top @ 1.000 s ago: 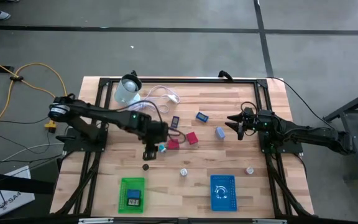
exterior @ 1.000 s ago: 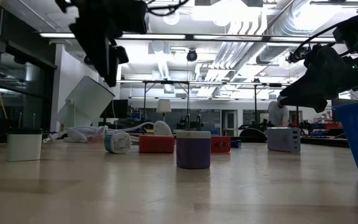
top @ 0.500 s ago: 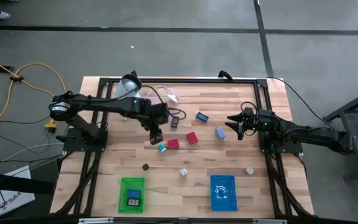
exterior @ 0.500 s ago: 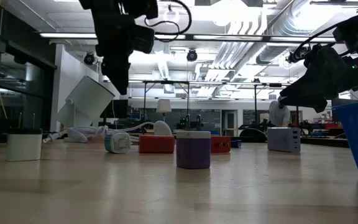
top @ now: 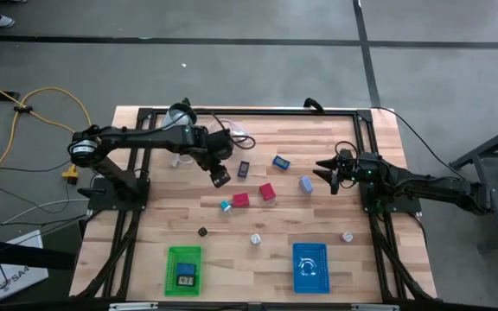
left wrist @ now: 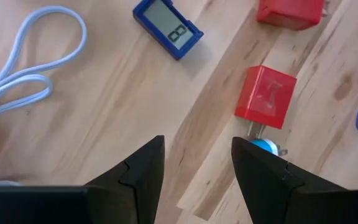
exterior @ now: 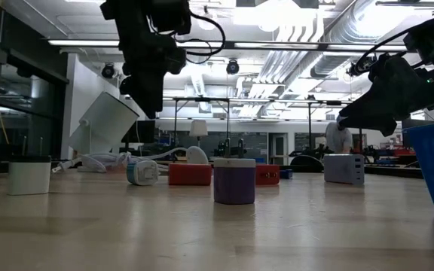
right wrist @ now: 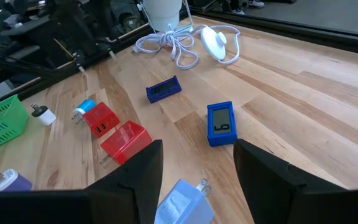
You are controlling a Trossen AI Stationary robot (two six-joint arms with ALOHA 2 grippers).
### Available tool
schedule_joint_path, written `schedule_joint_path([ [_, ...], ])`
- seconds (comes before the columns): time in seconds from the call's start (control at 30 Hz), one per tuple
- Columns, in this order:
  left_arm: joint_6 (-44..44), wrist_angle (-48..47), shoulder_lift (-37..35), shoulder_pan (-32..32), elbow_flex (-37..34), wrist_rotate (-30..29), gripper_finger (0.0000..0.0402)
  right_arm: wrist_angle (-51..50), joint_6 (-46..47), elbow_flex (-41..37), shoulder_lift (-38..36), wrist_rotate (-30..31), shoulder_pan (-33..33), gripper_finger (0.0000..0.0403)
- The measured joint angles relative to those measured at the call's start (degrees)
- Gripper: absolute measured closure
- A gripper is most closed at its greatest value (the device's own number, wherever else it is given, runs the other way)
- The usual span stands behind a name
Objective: Pick & Place Office items
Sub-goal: Put the left blue digital clock into the green bin
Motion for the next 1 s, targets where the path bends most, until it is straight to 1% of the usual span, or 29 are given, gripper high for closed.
schedule_joint_path([
  [0.23,-0.12,0.00,0.00,0.25,0.00,0.02,0.0221,0.00,0.00,0.02,-0.01,0.01,0.01,0.0219],
  [0.47,-5.71,0.00,0.00,0.25,0.00,0.02,0.0221,0.00,0.00,0.00,-0.01,0.01,0.01,0.0219],
  [0.57,-10.37,0.00,0.00,0.20,0.00,-0.01,0.0221,-0.01,0.00,0.02,-0.01,0.01,0.00,0.0219],
  [0.7,-19.21,0.00,0.00,0.18,0.00,-1.77,0.0221,0.00,0.00,0.02,-0.01,0.01,-0.01,0.0219],
  [0.8,-24.18,0.00,0.00,0.22,0.00,-2.88,0.0221,-0.02,0.00,0.00,0.01,0.01,0.01,0.0219],
  [1.0,-34.45,1.63,0.00,0.83,-0.02,-3.00,0.0221,-0.01,0.00,0.02,0.00,0.01,0.00,0.0219],
])
